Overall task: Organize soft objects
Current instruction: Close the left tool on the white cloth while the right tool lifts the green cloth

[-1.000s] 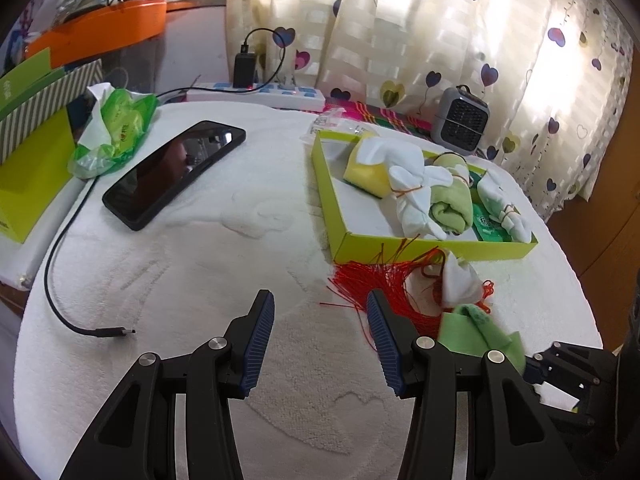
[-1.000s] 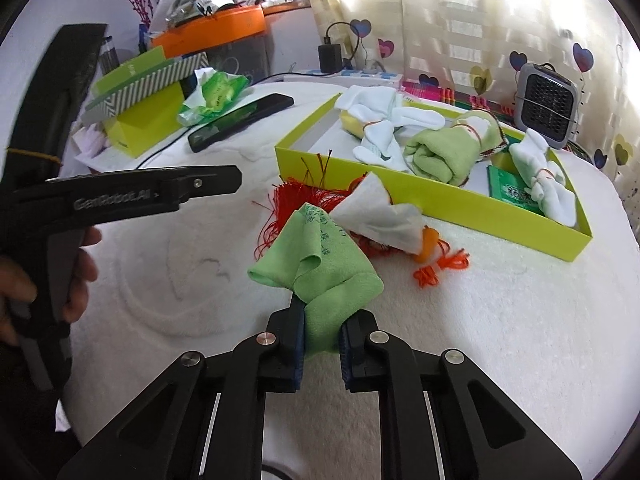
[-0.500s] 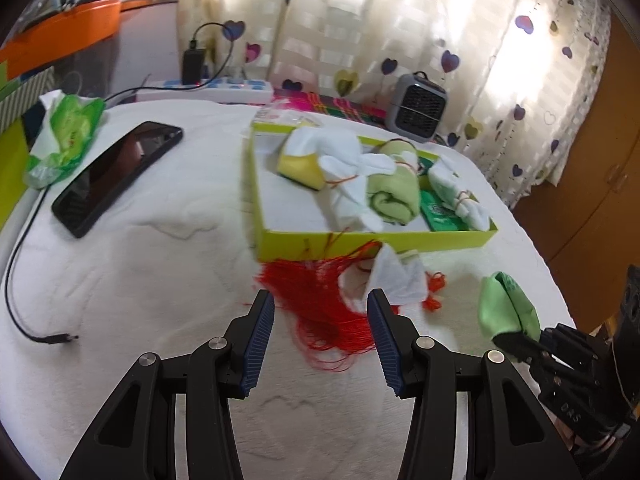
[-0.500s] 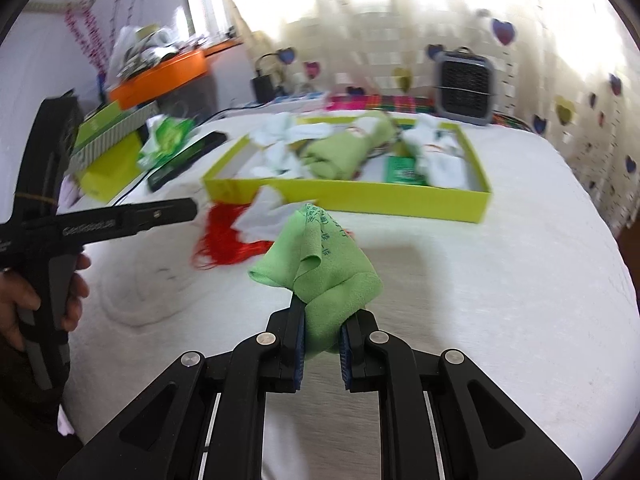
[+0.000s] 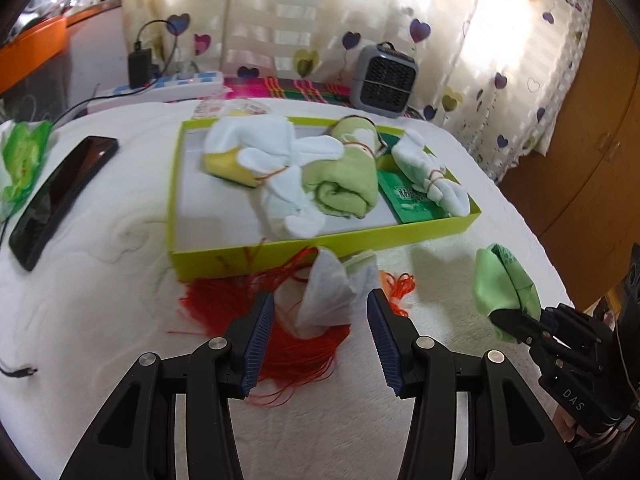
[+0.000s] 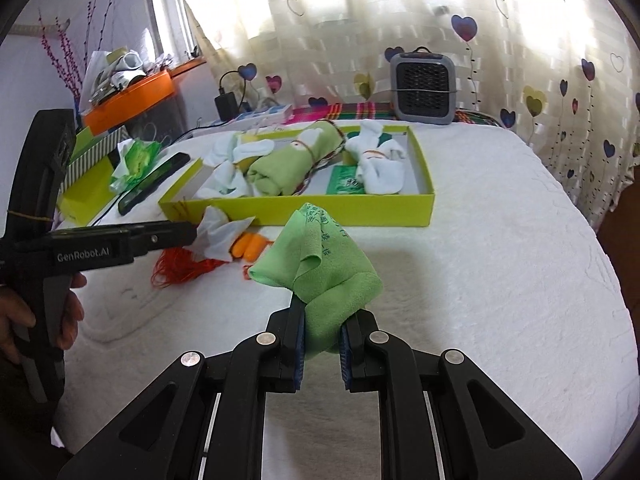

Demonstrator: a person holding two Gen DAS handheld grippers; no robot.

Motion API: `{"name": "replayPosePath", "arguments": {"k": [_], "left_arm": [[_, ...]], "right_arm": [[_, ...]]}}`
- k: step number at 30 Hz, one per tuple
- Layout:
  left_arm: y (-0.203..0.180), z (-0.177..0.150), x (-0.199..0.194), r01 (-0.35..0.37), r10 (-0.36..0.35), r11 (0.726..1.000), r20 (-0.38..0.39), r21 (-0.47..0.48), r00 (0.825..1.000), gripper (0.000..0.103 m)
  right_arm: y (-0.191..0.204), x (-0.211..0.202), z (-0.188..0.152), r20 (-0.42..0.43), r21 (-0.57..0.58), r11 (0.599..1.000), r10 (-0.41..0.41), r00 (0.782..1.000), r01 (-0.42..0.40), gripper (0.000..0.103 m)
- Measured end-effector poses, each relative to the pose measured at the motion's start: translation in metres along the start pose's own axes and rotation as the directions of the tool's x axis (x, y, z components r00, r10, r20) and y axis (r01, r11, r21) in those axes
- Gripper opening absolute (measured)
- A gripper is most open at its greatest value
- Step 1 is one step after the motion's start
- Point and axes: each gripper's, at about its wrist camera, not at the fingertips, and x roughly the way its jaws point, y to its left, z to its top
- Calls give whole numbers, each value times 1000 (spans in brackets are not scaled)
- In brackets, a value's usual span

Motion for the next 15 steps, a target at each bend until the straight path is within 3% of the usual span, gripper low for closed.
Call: {"name": "replayPosePath", "arguments": {"k": [15], "left_arm": [[-13,7,22,-52,53,998,-24,31,998,47]], "right_arm": [[-9,8,2,-13,27,999,46,999,-46,14]]}}
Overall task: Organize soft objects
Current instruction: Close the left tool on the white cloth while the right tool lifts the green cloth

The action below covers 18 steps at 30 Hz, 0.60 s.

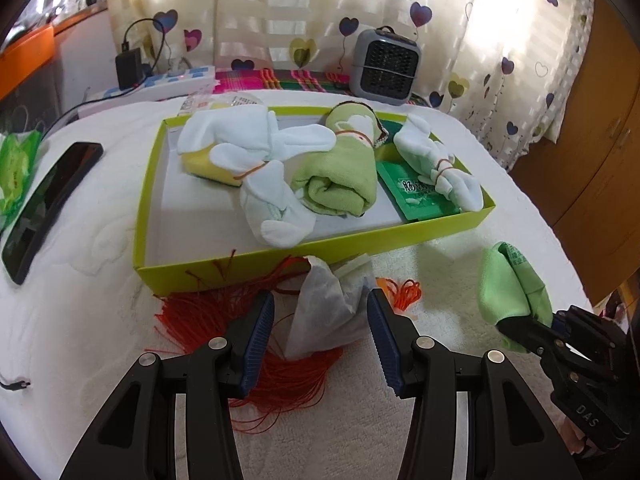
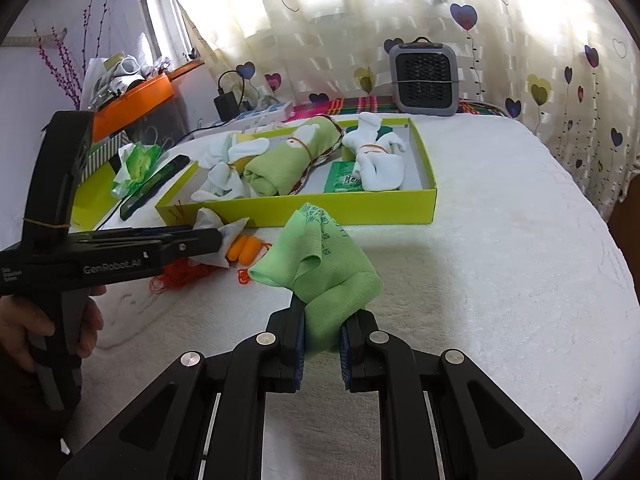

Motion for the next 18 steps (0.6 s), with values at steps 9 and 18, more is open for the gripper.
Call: {"name": "replayPosePath", "arguments": {"k": [9,18], "left_arm": [[-4,1,0,-22,21,1000,24,18,999,44],[-9,-2,-2,-24,23,999,38,43,999,22]], "right_arm": [[-1,0,0,-3,5,1000,6,1000,-6,14],[-2,0,0,-3,6,1000,7,1000,-7,14]]}}
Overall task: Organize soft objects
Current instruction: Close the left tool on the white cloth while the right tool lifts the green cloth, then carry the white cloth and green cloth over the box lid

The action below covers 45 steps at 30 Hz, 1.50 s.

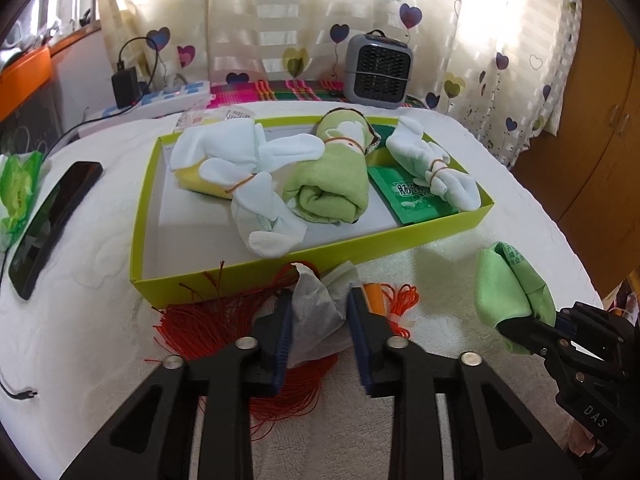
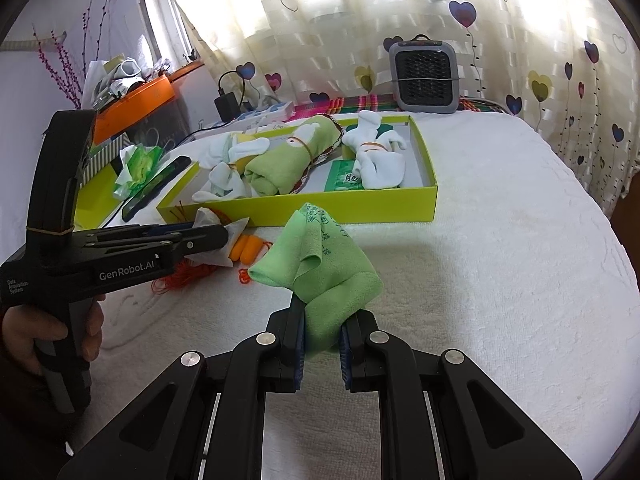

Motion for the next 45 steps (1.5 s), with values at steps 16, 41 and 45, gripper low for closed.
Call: {"name": "replayPosePath", "arguments": {"k": [16,41,45], "left_arm": [[0,-1,-6,1,-1,1000,25,-1,1000,14],[1,-1,-27,22,-21,1000,80,-13,997,14],[2,0,-32,26,-25,1000,92,-16,995,14]], "right_arm": [[0,1,-1,-1,0,1000,0,1000,0,14],[5,-5,0,14,-20,1000,3,1000,-2,14],[7,-9,3,32,-23,1000,5,999,-4,14]]}}
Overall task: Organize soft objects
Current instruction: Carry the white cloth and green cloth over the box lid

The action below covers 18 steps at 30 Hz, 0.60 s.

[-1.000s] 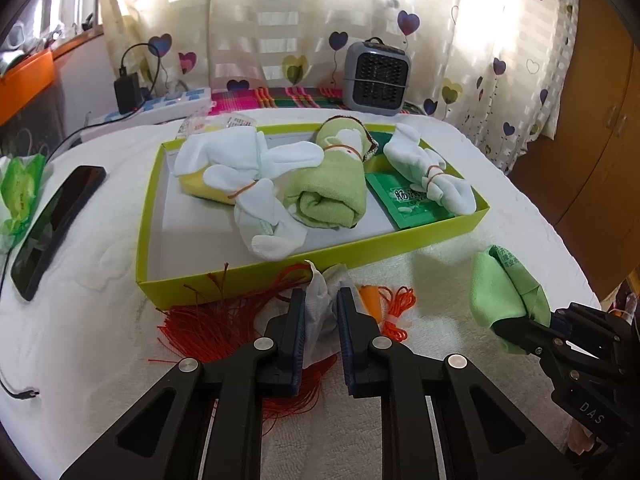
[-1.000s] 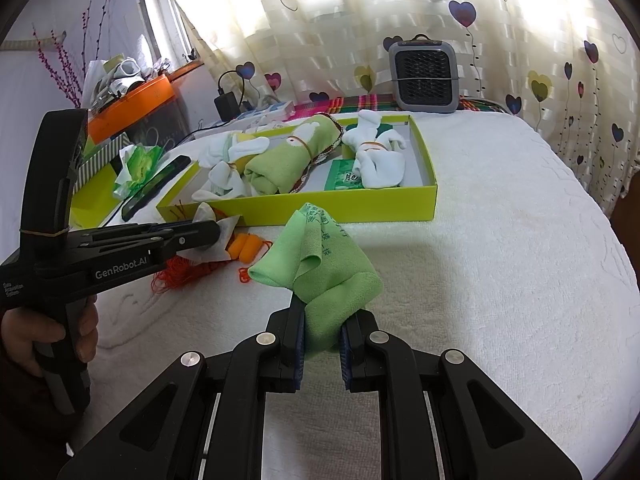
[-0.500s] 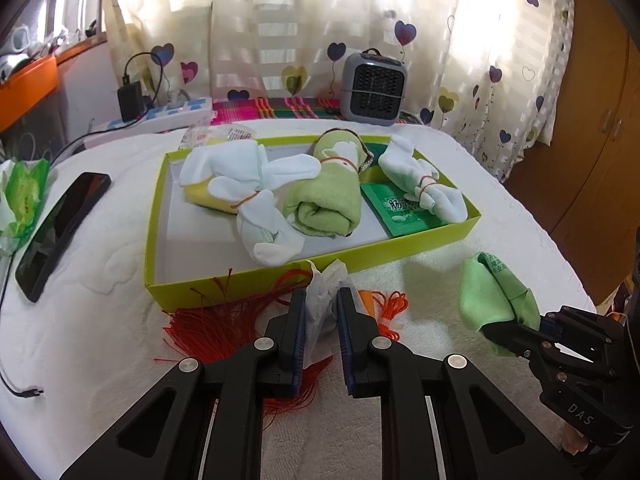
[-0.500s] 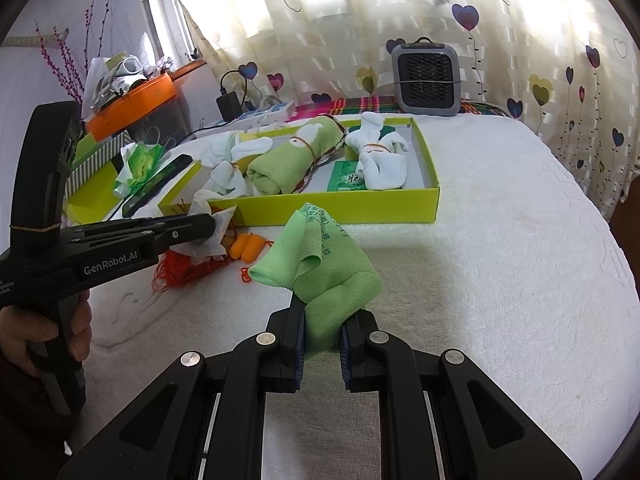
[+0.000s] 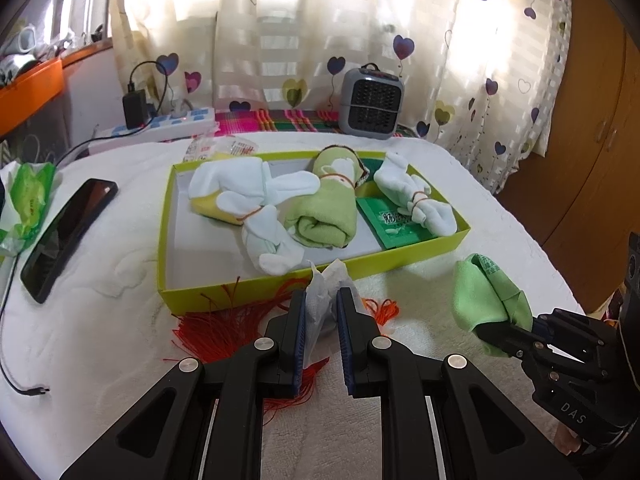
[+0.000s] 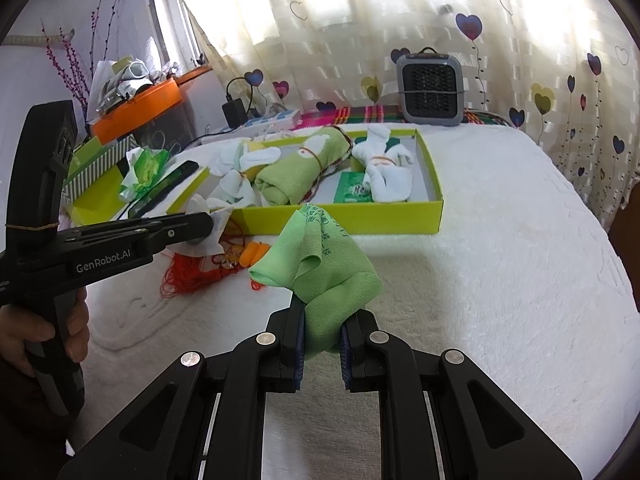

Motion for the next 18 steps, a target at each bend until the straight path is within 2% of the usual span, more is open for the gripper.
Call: {"name": "replayPosePath", "arguments": {"k": [18], "left_arm": [[11,16,-20,4,-3,1000,62,-14,998,14]], "right_arm": [[11,-6,28,56,-39,999,4,998,-2,14]]}}
